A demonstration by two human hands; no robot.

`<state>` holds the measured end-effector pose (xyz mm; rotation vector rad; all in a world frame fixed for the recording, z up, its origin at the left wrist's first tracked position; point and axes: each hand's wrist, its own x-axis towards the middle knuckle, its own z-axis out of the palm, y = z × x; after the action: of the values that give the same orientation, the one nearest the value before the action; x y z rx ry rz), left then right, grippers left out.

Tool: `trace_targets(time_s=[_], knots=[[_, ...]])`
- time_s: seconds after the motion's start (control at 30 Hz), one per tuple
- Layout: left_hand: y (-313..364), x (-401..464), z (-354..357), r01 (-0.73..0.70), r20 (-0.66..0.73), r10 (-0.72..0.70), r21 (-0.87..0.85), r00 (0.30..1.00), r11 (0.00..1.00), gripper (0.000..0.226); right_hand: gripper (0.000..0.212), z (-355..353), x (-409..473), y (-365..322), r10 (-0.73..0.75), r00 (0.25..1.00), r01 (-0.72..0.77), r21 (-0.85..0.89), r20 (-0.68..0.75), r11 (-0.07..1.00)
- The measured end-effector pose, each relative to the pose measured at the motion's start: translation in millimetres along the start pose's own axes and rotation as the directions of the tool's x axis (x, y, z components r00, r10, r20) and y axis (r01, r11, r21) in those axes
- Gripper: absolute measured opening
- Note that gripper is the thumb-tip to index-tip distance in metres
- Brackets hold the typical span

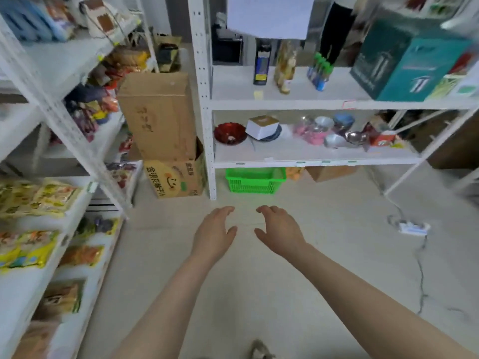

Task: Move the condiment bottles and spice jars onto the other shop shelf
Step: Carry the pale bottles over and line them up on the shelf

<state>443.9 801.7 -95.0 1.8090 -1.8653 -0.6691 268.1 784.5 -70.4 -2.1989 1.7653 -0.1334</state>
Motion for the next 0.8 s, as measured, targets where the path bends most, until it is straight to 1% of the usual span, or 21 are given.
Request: trace_targets(time_s=[0.1, 0.2, 0.33, 0.53, 0.8], knots=[[32, 44, 21, -0.047, 0.026, 0.047, -0.013, 0.999, 0.999, 0.049, 0.055, -20, 16, 48, 0.078, 0.997, -0.078, -0.006, -0.027, 0.997], [57, 87, 35, -0.088, 0.055, 0.088, -0.008, 0.995, 0.996, 0.05, 0.053, -36, 38, 84, 0.151, 0.987, -0.15, 0.036, -0.053, 0.988], [71, 148, 50, -0.107, 0.088, 0.107, -0.003, 0.99, 0.994, 0.049, 0.053, -47, 78, 121, 0.227, 0.971, -0.22, 0.094, -0.073, 0.971], [83, 257, 63, -0.146, 0.103, 0.147, -0.023, 0.984, 0.989, 0.05, 0.053, -63, 159, 165, 0.303, 0.948, -0.286, 0.153, -0.096, 0.946], [133, 396, 76, -0.233, 0.134, 0.243, -0.083, 0.961, 0.969, 0.046, 0.053, -108, 260, 225, 0.376, 0.911, -0.332, 0.24, -0.169, 0.912]])
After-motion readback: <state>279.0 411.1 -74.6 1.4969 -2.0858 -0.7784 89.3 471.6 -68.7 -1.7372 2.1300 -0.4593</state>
